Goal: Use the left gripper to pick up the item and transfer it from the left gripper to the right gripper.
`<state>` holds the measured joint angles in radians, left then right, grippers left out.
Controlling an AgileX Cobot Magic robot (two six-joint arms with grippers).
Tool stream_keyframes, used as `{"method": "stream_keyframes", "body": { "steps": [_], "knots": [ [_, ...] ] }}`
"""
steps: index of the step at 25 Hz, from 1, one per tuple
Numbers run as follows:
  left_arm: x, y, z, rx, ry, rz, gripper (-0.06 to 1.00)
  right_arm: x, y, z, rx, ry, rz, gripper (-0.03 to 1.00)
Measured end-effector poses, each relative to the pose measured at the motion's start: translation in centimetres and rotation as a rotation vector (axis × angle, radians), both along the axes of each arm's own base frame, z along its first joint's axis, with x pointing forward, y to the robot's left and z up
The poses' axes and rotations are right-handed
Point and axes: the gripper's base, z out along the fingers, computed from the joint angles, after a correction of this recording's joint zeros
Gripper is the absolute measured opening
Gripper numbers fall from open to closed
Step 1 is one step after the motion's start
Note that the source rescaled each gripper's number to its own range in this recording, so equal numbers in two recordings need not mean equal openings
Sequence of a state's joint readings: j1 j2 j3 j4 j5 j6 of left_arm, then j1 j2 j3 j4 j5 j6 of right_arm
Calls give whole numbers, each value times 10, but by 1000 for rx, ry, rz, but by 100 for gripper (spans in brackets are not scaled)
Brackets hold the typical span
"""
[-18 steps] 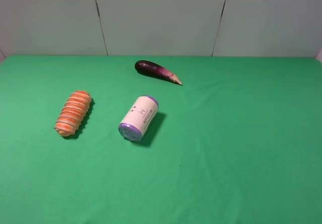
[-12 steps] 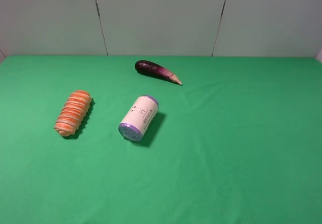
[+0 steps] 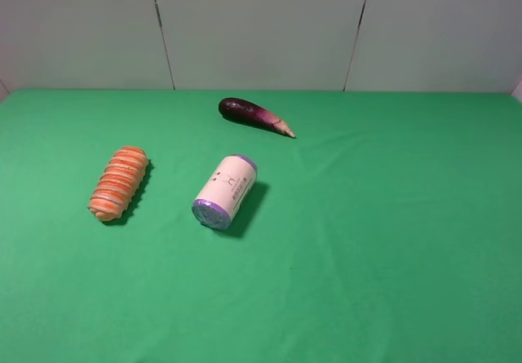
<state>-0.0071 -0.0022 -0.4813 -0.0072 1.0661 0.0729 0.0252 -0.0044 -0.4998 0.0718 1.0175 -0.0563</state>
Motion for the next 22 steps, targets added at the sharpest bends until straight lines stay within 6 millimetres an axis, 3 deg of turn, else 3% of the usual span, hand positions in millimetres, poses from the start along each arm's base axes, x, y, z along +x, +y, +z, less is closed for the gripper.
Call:
{"method": "stream_keyframes", "body": {
  "steps": [14,22],
  "knots": [
    [-1,0,2,1,-9,0,94,0,0,0,0,0,0,100],
    [8,0,38,3,48,0,94,0,0,0,0,0,0,100]
  ]
}}
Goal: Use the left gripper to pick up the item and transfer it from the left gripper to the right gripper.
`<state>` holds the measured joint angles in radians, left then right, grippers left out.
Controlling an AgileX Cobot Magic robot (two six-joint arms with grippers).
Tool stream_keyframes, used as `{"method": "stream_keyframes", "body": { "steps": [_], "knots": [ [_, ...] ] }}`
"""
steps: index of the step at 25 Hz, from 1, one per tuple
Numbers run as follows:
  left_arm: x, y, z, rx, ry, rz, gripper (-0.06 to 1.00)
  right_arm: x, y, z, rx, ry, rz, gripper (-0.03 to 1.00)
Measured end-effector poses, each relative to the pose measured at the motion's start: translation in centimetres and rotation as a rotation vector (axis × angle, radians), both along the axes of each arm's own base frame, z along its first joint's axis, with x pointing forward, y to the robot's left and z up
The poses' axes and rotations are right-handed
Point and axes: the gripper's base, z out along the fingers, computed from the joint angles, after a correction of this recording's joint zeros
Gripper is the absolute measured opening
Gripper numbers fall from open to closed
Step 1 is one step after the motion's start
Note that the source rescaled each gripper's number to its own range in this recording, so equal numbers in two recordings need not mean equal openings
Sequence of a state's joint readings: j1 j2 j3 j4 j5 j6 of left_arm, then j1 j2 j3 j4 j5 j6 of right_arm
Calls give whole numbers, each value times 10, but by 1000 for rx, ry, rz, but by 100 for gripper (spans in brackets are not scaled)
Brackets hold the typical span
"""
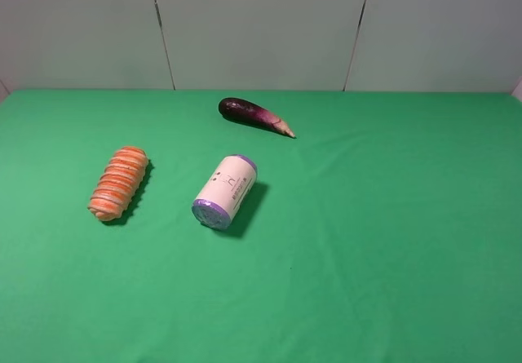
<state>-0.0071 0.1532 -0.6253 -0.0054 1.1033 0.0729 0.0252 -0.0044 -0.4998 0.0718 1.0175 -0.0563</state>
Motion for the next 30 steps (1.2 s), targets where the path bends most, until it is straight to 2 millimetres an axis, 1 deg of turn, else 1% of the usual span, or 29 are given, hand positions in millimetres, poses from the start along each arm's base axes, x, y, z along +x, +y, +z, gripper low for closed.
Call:
{"method": "stream_keyframes", "body": {
  "steps": [3,7,10,12,17,21,25,30],
  "knots": [
    [10,0,16,-1,40,0,94,0,0,0,0,0,0,100],
    [33,0,33,0,128,-1,94,0,0,0,0,0,0,100],
    [50,-1,40,0,188,-1,94,0,0,0,0,0,0,100],
    [62,-1,40,1,236,-2,94,0,0,0,0,0,0,100],
    [91,-1,31,1,369,-8,99,0,0,0,0,0,0,100],
    [114,-1,21,0,466,-7,100,0,0,0,0,0,0,100],
    [140,-1,7,-1,549,-5,100,0,0,0,0,0,0,100],
    [175,-2,-17,3,641,-3,100,0,0,0,0,0,0,100]
  ]
}}
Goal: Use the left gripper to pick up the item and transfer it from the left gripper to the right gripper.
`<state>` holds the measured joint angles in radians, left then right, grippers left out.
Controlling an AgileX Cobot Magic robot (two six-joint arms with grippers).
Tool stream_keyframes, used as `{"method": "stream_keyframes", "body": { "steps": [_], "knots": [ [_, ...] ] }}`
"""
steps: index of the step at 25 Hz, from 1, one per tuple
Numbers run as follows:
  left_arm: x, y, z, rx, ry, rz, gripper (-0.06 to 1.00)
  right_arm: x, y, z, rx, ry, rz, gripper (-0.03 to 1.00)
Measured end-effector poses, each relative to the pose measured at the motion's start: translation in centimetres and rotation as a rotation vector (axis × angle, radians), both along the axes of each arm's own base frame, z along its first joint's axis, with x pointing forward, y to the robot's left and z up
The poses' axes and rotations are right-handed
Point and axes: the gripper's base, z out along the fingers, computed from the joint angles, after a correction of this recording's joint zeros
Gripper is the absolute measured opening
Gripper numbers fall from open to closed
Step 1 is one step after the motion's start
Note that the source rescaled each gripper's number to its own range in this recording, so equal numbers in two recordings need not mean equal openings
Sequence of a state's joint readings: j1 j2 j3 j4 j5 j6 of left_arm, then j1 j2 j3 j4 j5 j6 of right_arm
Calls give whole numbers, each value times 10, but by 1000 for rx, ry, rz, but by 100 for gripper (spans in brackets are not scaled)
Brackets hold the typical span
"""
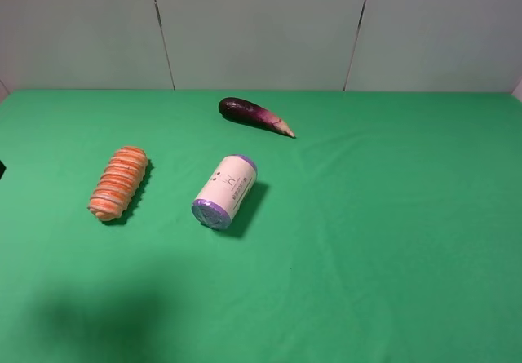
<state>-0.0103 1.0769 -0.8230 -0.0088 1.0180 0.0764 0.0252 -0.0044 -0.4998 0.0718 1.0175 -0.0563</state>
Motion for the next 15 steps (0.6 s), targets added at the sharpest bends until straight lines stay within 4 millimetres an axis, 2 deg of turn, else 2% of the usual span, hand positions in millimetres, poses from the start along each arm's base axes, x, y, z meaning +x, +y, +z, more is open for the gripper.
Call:
{"method": "stream_keyframes", "body": {
  "steps": [8,15],
  "knots": [
    [49,-12,-49,19,96,-50,100,0,0,0,0,0,0,100],
    [79,-33,-90,20,126,-79,100,0,0,0,0,0,0,100]
  ]
}}
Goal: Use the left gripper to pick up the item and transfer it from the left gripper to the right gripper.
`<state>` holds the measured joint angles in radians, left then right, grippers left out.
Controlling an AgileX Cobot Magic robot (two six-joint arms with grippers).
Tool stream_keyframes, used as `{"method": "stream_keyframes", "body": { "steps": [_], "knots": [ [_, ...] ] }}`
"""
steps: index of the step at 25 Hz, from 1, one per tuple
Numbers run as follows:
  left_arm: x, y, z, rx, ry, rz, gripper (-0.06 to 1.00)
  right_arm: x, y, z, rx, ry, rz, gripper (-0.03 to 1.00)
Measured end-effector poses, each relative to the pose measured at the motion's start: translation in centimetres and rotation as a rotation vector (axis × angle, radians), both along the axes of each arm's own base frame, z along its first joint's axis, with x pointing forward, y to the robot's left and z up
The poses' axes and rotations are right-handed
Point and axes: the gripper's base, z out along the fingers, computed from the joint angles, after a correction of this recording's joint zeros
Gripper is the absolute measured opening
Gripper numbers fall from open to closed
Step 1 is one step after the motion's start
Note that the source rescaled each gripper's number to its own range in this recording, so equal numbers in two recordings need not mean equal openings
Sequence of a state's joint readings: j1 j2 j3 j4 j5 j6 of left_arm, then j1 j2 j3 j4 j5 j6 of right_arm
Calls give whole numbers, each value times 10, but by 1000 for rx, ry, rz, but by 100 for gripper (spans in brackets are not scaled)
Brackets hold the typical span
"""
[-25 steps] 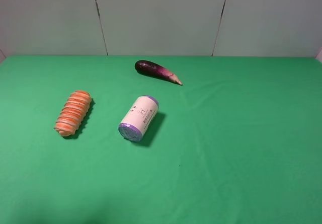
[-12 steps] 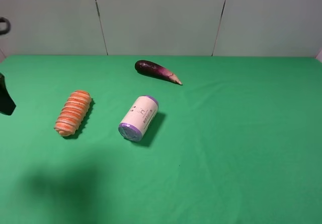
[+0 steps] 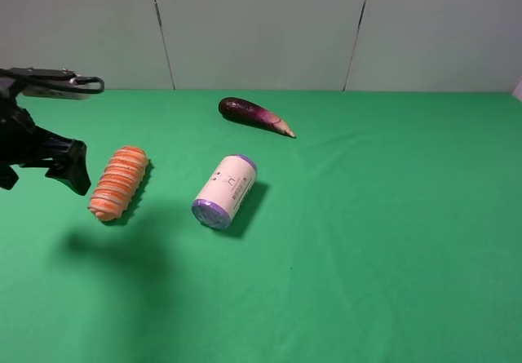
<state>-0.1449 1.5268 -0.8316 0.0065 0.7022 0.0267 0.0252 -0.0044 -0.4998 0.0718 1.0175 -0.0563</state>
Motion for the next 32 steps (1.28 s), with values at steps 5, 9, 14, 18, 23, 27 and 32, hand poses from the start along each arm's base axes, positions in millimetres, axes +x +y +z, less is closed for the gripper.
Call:
{"method": "stream_keyframes", "body": {
  "steps": [5,9,14,18,23,27,32],
  "knots": [
    [17,-17,-25,2,31,-11,100,0,0,0,0,0,0,100],
    [25,-26,-44,7,53,-23,100,0,0,0,0,0,0,100],
    [31,-30,-61,5,52,-5,100,0,0,0,0,0,0,100],
    [36,-31,-70,1,32,3,100,0,0,0,0,0,0,100],
    [43,-33,-78,-4,4,5,100,0,0,0,0,0,0,100],
    [44,-34,-88,0,20,2,100,0,0,0,0,0,0,100],
    [43,-35,-89,2,23,-4,100,0,0,0,0,0,0,100]
  ]
}}
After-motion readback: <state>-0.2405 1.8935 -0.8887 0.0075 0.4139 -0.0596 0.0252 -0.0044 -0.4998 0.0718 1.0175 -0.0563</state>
